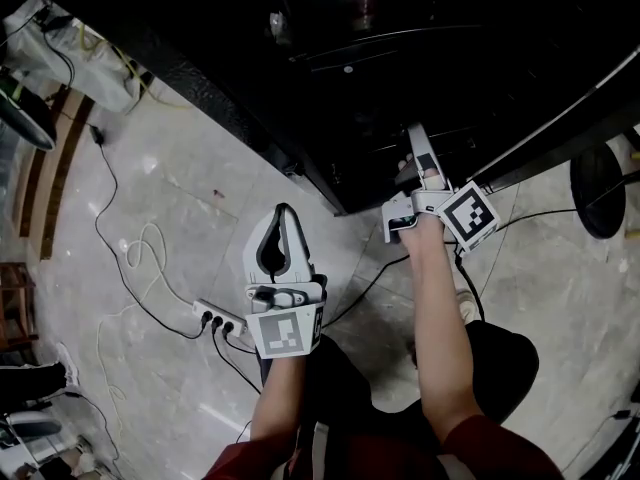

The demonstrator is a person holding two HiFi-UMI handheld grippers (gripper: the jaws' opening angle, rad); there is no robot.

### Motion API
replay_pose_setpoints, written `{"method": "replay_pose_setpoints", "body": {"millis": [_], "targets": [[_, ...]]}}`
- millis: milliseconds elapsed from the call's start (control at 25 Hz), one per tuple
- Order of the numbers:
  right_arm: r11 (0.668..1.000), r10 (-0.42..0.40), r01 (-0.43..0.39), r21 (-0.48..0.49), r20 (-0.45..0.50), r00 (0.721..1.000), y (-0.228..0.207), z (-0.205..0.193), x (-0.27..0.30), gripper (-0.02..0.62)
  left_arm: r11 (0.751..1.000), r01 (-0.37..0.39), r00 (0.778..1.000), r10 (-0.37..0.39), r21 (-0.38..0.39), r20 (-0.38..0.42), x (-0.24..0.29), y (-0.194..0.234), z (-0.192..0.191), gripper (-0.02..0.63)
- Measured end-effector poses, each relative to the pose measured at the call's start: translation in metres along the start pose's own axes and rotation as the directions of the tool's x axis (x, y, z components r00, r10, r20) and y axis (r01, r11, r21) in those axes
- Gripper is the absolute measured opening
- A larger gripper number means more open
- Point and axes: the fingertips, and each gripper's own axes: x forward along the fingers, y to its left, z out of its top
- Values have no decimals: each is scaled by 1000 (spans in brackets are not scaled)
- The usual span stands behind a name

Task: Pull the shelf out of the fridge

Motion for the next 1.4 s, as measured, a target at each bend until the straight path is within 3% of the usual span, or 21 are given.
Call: {"method": "replay_pose_setpoints", "body": {"millis": [360, 680, 1080, 1400], "targets": [[981, -2, -7, 191, 50, 999, -9, -1, 37, 244, 1000, 5, 1000, -5, 6, -4, 3, -8, 4, 0], [971, 11, -37, 238, 110, 994, -9, 1, 56, 186, 1000, 3, 1000, -3, 7, -26, -1, -11, -2, 0], [964, -59, 33, 263, 89, 994, -17, 0, 59, 10, 1000, 3, 999, -3, 6, -33, -1, -15, -4, 0], [960, -77, 54, 275, 74, 994, -19, -1, 51, 15, 1000, 12, 999, -12, 2, -36, 0, -18, -5, 0]]}}
